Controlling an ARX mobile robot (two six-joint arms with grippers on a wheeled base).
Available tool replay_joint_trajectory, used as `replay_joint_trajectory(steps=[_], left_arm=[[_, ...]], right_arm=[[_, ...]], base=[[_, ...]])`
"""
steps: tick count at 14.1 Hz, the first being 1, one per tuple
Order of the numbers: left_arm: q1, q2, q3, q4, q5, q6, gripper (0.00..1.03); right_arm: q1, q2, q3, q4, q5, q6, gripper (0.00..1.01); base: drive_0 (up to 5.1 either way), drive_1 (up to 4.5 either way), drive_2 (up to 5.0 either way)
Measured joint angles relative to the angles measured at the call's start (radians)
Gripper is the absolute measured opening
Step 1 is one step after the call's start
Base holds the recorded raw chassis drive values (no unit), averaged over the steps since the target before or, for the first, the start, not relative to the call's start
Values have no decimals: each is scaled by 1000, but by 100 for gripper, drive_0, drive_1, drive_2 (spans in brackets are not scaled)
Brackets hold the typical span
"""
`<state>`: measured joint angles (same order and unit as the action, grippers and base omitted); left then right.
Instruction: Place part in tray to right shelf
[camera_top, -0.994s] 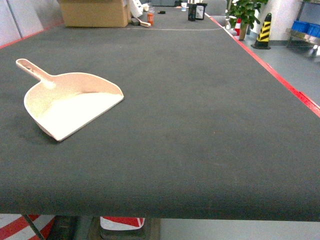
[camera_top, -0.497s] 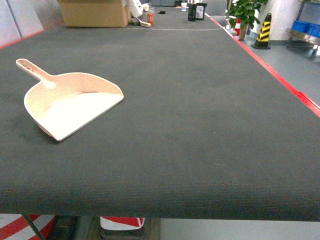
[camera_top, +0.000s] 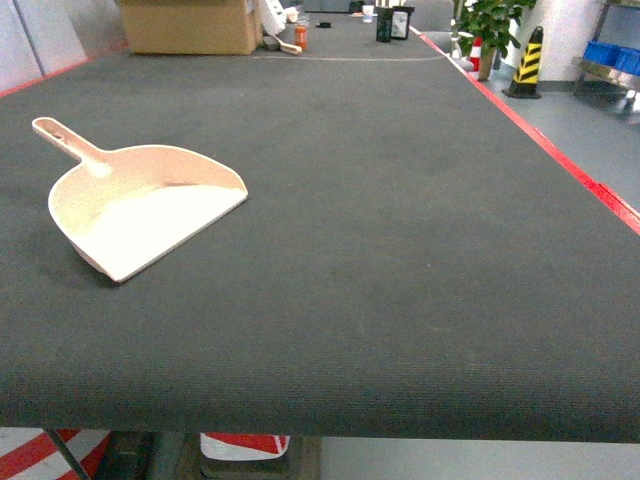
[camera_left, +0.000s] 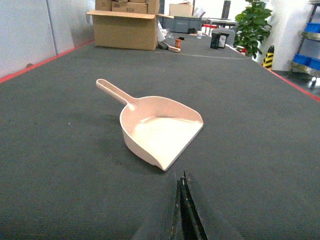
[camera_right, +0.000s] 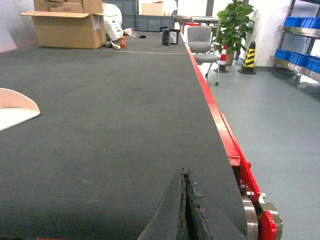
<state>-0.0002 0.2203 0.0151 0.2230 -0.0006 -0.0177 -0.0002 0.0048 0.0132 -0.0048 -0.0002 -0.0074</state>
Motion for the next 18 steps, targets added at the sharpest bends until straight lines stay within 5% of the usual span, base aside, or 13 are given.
replay_joint_trajectory(steps=[3,4,9,10,16,18], left_arm=[[0,-50,0,-51,0,0,2],[0,-155,0,-211,4,1,2],[0,-210,0,-227,-1,1,2],[0,-210,0,-227,-1,0,9],[0,-210,0,-227,0,0,90],[0,-210,0,-227,0,2,98]], right_arm=[[0,0,0,0,0,0,2],[0,0,0,0,0,0,2],[0,0,0,1,0,0,2],[0,0,0,0,0,0,13],[0,0,0,0,0,0,96],[0,0,0,0,0,0,98]], base=[[0,0,0],[0,0,0],[0,0,0],[0,0,0],[0,0,0],[0,0,0]])
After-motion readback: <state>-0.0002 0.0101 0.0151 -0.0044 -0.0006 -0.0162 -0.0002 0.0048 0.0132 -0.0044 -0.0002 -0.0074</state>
